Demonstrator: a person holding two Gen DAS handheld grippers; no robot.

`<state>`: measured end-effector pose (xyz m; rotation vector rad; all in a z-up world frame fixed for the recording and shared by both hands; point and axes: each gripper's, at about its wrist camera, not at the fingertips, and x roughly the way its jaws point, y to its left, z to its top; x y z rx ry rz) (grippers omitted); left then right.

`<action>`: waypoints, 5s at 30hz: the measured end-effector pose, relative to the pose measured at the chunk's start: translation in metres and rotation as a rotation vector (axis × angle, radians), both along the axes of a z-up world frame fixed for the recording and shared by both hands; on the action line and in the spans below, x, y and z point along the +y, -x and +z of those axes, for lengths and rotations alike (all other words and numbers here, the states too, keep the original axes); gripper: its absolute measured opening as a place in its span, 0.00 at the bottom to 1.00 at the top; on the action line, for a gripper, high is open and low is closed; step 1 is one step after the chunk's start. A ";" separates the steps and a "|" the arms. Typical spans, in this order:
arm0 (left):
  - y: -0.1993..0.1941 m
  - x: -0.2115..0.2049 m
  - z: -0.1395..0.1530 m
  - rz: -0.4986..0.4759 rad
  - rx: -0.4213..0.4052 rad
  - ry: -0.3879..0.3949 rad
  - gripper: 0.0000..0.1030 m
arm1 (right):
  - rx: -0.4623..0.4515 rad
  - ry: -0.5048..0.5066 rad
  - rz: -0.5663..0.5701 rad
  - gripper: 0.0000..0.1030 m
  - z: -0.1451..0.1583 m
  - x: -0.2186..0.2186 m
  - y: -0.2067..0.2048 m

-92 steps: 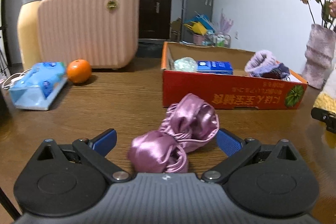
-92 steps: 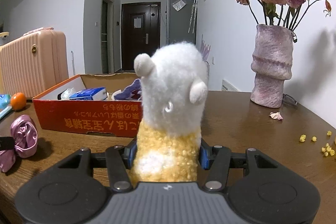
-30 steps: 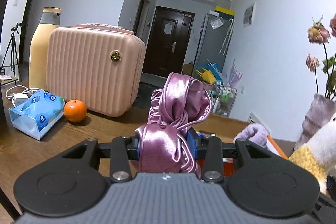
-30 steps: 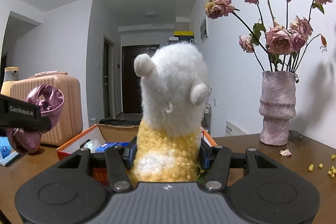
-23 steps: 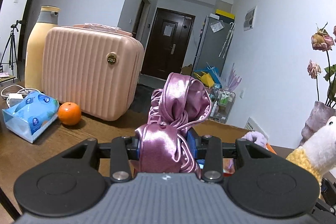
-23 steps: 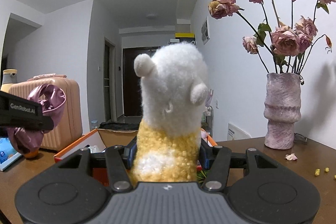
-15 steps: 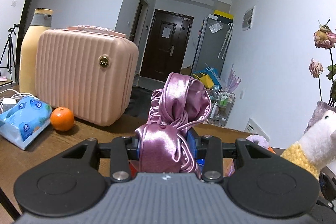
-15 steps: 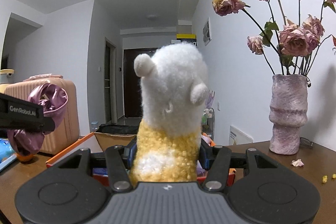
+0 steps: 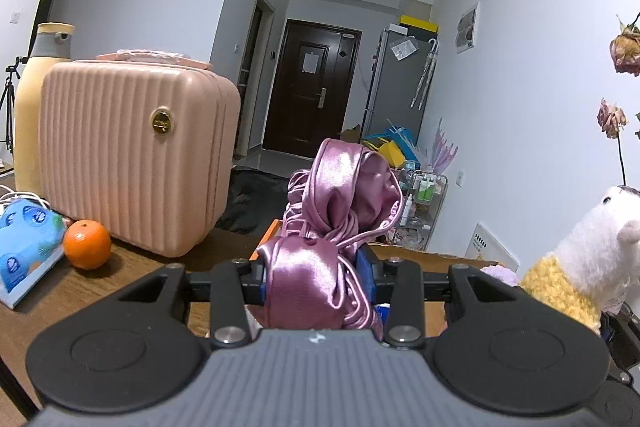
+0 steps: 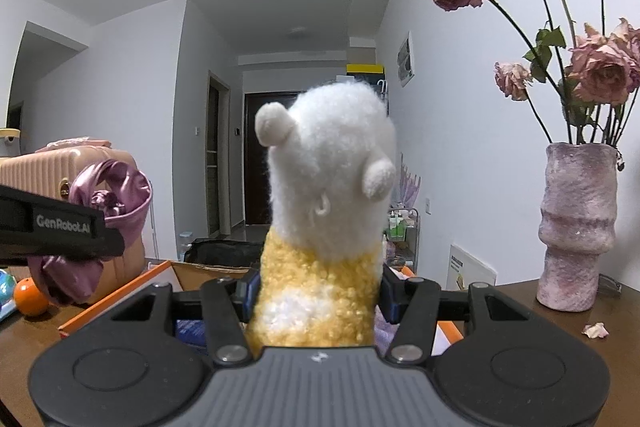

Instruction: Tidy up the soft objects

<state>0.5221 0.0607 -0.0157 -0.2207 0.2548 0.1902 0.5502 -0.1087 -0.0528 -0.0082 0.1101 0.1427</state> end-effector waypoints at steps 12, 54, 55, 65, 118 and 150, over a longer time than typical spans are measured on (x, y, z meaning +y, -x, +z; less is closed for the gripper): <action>-0.037 -0.005 -0.008 -0.003 0.016 -0.029 0.39 | 0.021 0.006 0.021 0.52 -0.003 0.003 -0.042; -0.049 0.005 -0.023 0.113 0.041 -0.085 1.00 | 0.116 0.029 0.084 1.00 -0.019 -0.010 -0.049; -0.047 0.004 -0.022 0.111 0.040 -0.088 1.00 | 0.111 0.023 0.078 1.00 -0.018 -0.013 -0.045; -0.007 -0.004 -0.021 0.076 0.028 -0.140 1.00 | 0.092 -0.023 0.047 1.00 -0.011 -0.036 0.002; 0.393 -0.034 -0.034 -0.144 -0.058 -0.201 1.00 | 0.045 0.003 0.010 1.00 0.003 -0.105 0.403; 0.396 -0.038 -0.033 -0.153 -0.077 -0.209 1.00 | 0.035 0.003 0.016 1.00 0.005 -0.104 0.403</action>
